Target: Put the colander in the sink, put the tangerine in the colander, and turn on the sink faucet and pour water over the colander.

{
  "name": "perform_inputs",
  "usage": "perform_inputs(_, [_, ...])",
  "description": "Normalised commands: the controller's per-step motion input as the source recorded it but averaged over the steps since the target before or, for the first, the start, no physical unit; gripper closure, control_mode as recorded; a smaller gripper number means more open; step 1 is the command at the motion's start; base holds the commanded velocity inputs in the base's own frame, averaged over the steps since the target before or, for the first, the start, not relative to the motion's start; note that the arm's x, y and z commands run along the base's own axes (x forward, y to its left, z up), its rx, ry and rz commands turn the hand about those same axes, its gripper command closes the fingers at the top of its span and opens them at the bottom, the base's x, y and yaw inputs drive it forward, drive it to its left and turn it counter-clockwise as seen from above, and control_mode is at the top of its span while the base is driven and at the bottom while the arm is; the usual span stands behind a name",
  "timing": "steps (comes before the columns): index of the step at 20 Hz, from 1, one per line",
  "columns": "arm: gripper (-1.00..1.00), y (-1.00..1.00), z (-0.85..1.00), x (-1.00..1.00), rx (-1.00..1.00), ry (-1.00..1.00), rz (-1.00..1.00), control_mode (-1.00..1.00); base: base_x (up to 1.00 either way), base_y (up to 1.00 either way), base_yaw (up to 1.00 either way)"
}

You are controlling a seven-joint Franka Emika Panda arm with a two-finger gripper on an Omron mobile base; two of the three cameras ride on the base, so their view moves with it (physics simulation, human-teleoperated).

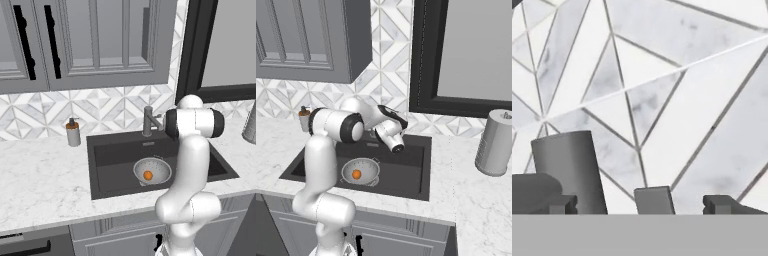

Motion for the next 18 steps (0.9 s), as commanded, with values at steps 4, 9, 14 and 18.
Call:
perform_inputs(4, [-1.00,0.00,-0.41,0.35,0.00,0.00,0.00,-1.00,0.00,0.00,0.00])
perform_inputs(9, [-1.00,-0.01,-0.40,0.27,0.00,0.00,0.00,-1.00,0.00,0.00,0.00])
perform_inputs(14, [-1.00,0.00,-0.09,0.14,0.00,-0.02,0.00,-1.00,0.00,0.00,0.00])
perform_inputs(18, [-1.00,0.00,0.02,0.05,0.00,-0.10,0.00,-1.00,0.00,0.00,0.00])
